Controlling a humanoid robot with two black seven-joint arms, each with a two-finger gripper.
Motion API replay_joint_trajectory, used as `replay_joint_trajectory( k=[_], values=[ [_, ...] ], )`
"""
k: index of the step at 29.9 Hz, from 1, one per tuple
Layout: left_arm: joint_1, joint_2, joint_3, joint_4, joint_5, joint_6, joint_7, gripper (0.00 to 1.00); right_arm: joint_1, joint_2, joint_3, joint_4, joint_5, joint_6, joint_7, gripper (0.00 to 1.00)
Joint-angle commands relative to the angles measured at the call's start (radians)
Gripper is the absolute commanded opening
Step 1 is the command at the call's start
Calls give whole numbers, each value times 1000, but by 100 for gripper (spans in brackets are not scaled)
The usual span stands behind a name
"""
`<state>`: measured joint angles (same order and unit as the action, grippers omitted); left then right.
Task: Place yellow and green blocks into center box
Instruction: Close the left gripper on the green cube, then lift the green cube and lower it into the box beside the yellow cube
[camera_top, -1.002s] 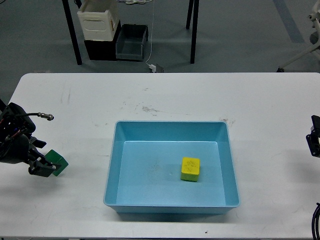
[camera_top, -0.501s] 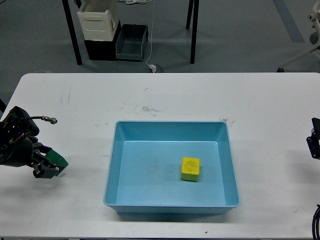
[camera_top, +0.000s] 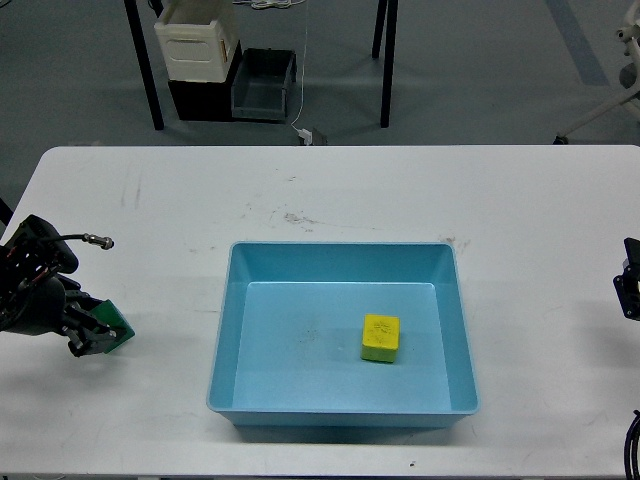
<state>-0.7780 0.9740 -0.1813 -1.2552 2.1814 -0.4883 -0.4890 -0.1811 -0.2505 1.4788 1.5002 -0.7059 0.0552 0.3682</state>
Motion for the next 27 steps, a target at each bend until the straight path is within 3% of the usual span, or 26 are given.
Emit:
replay_joint_trajectory(
  k=[1,12,16,27],
  values=[
    [-23,12,-13,5,0,0,0,25,0,2,1,0,0,0,0,98],
    [-357,28,-20,-157,-301,0,0,25,2,2,3,2,0,-2,0,98],
    [-405,-7,-14,-234,-302,0,0,25,0,3,2,2,0,-2,0,98],
    [-513,-329,48,-267,-140,0,0,26,0,3,2,2,0,-2,0,98]
  ],
)
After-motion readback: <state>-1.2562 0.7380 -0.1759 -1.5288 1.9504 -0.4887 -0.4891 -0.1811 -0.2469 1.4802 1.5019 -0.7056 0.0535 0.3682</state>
